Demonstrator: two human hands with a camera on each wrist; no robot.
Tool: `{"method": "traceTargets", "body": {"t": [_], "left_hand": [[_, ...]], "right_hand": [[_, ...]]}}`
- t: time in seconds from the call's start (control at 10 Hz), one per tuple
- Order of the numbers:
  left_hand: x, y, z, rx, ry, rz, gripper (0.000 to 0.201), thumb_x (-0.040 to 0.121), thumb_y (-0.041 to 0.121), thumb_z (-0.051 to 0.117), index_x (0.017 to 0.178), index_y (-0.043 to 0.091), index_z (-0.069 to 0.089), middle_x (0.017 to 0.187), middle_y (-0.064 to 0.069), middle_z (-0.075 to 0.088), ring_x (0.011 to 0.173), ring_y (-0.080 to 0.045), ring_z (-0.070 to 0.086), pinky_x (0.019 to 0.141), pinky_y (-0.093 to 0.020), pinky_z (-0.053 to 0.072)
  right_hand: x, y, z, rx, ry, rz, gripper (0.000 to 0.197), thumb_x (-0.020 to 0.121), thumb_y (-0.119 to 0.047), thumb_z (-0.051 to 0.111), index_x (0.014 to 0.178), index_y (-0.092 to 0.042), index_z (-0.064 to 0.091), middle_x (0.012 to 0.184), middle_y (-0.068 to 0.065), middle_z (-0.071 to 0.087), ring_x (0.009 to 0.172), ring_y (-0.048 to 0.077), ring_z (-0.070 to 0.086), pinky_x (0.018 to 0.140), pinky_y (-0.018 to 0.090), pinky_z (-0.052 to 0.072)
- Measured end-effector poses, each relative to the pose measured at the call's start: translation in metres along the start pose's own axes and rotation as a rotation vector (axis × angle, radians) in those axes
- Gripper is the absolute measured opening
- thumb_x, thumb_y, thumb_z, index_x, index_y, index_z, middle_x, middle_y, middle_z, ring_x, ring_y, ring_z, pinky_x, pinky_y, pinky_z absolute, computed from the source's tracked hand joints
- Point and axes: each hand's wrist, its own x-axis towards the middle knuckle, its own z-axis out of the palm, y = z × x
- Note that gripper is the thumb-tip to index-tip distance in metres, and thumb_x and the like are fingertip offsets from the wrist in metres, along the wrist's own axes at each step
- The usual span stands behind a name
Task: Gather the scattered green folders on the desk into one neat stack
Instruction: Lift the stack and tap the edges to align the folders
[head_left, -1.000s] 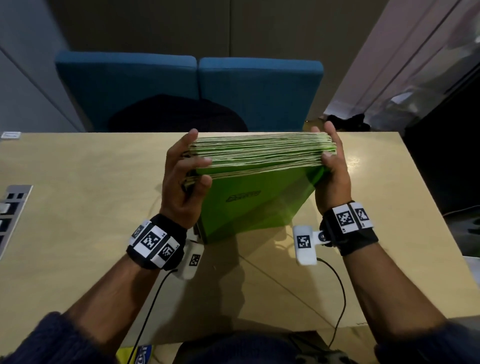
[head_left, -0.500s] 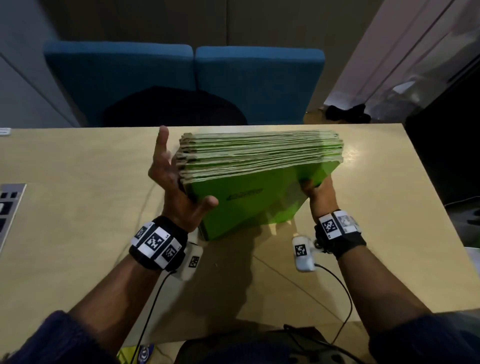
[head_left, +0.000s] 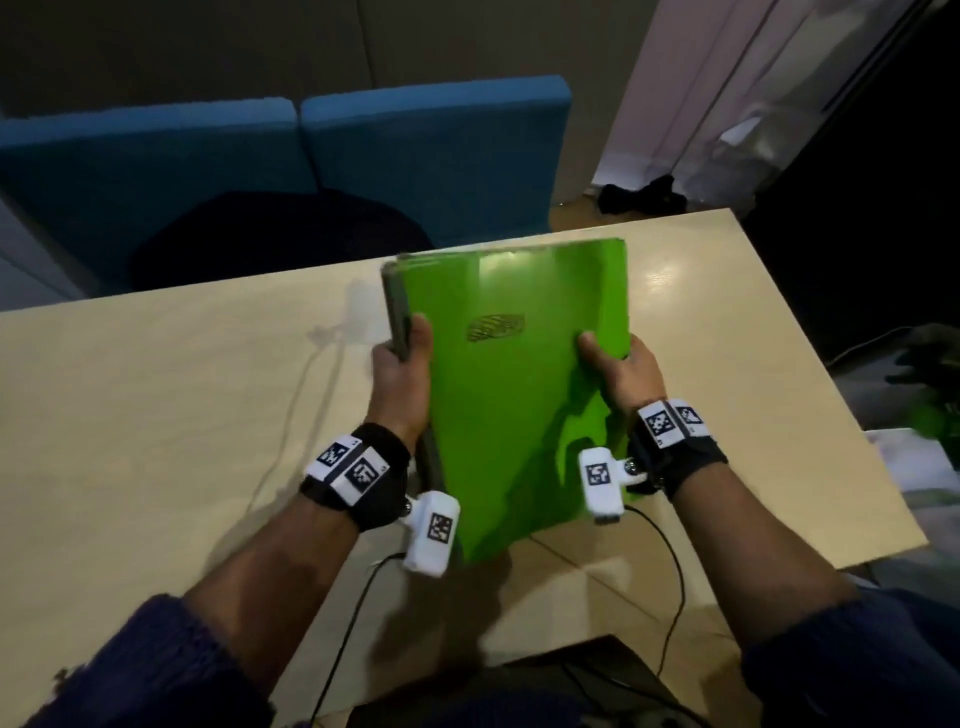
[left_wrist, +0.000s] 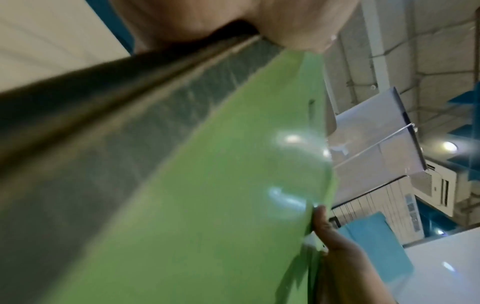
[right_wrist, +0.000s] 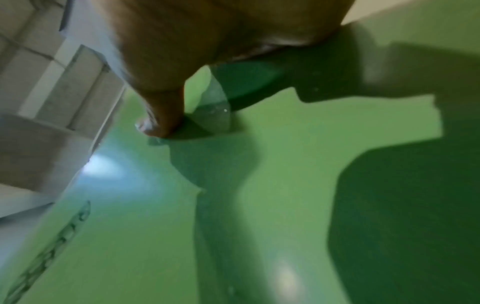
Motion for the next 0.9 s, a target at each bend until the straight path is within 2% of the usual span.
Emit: {"method": "traceTargets", "body": {"t": [0.1, 0.2, 0.3, 0.4, 0.5, 0.6, 0.7, 0.8, 0.9], "left_hand": [[-0.005, -0.02, 0.062, -0.027, -0.184, -0.078, 0.077, 0.07, 0.081, 0.049, 0.095, 0.009, 0.058, 0.082, -0.007, 0.052, 0.074, -0.02, 0.054, 0.072, -0.035, 0.045], [-0.018, -0.044, 0.128, 0.084, -0.269, -0.212, 0.075, 0.082, 0.071, 0.047, 0.119, 0.006, 0.055, 0.103, -0.008, 0.061, 0.092, -0.026, 0.059, 0.081, -0.032, 0.044], [-0.028, -0.053, 0.183, 0.139, -0.311, -0.374, 0.084, 0.081, 0.074, 0.046, 0.13, 0.006, 0.05, 0.121, -0.011, 0.059, 0.103, -0.028, 0.057, 0.087, -0.034, 0.043], [-0.035, -0.052, 0.225, 0.161, -0.309, -0.466, 0.081, 0.08, 0.073, 0.05, 0.128, 0.007, 0.052, 0.123, -0.012, 0.06, 0.103, -0.029, 0.059, 0.085, -0.033, 0.044], [-0.041, -0.054, 0.254, 0.175, -0.309, -0.496, 0.082, 0.075, 0.075, 0.052, 0.126, 0.01, 0.055, 0.123, -0.012, 0.062, 0.104, -0.029, 0.061, 0.092, -0.037, 0.048], [-0.044, -0.055, 0.271, 0.196, -0.312, -0.518, 0.088, 0.071, 0.078, 0.051, 0.128, 0.011, 0.054, 0.126, -0.011, 0.06, 0.106, -0.03, 0.06, 0.095, -0.04, 0.047], [-0.046, -0.05, 0.28, 0.347, -0.292, -0.431, 0.079, 0.075, 0.079, 0.046, 0.108, 0.01, 0.063, 0.113, -0.012, 0.064, 0.096, -0.029, 0.063, 0.082, -0.031, 0.046], [-0.046, -0.046, 0.278, 0.451, -0.278, -0.331, 0.069, 0.077, 0.078, 0.045, 0.08, 0.012, 0.064, 0.08, -0.009, 0.062, 0.067, -0.025, 0.06, 0.06, -0.025, 0.04], [-0.05, -0.043, 0.273, 0.517, -0.305, -0.189, 0.057, 0.087, 0.068, 0.044, 0.087, 0.014, 0.062, 0.083, -0.004, 0.062, 0.075, -0.02, 0.061, 0.07, -0.029, 0.046]], "right_hand": [[0.021, 0.017, -0.067, -0.168, 0.005, 0.145, 0.047, 0.083, -0.053, 0.068, 0.11, -0.015, 0.066, 0.106, 0.011, 0.068, 0.093, 0.029, 0.065, 0.085, 0.038, 0.052], [0.04, 0.036, -0.127, -0.249, 0.025, 0.266, 0.057, 0.081, -0.056, 0.069, 0.111, -0.008, 0.067, 0.106, 0.014, 0.069, 0.086, 0.029, 0.066, 0.08, 0.038, 0.053], [0.054, 0.054, -0.173, -0.323, 0.056, 0.368, 0.06, 0.081, -0.056, 0.069, 0.111, -0.005, 0.062, 0.1, 0.017, 0.063, 0.068, 0.021, 0.056, 0.057, 0.027, 0.04], [0.067, 0.077, -0.212, -0.335, 0.074, 0.416, 0.067, 0.074, -0.064, 0.071, 0.108, -0.007, 0.06, 0.104, 0.018, 0.065, 0.073, 0.026, 0.059, 0.066, 0.032, 0.046], [0.077, 0.096, -0.236, -0.35, 0.079, 0.413, 0.088, 0.055, -0.08, 0.071, 0.109, -0.011, 0.065, 0.107, 0.016, 0.068, 0.087, 0.034, 0.065, 0.083, 0.046, 0.053], [0.088, 0.111, -0.249, -0.353, 0.077, 0.411, 0.105, 0.039, -0.088, 0.067, 0.109, -0.01, 0.067, 0.108, 0.019, 0.068, 0.094, 0.037, 0.065, 0.091, 0.049, 0.052], [0.091, 0.112, -0.253, -0.341, 0.071, 0.426, 0.084, 0.058, -0.077, 0.072, 0.109, -0.009, 0.067, 0.109, 0.019, 0.068, 0.094, 0.037, 0.064, 0.091, 0.048, 0.052], [0.094, 0.116, -0.253, -0.381, 0.065, 0.414, 0.075, 0.069, -0.072, 0.068, 0.111, -0.009, 0.065, 0.106, 0.019, 0.065, 0.095, 0.039, 0.062, 0.088, 0.045, 0.051], [0.095, 0.112, -0.252, -0.588, 0.122, 0.336, 0.085, 0.07, -0.074, 0.064, 0.12, -0.005, 0.064, 0.126, 0.027, 0.056, 0.111, 0.045, 0.055, 0.097, 0.049, 0.046]]}}
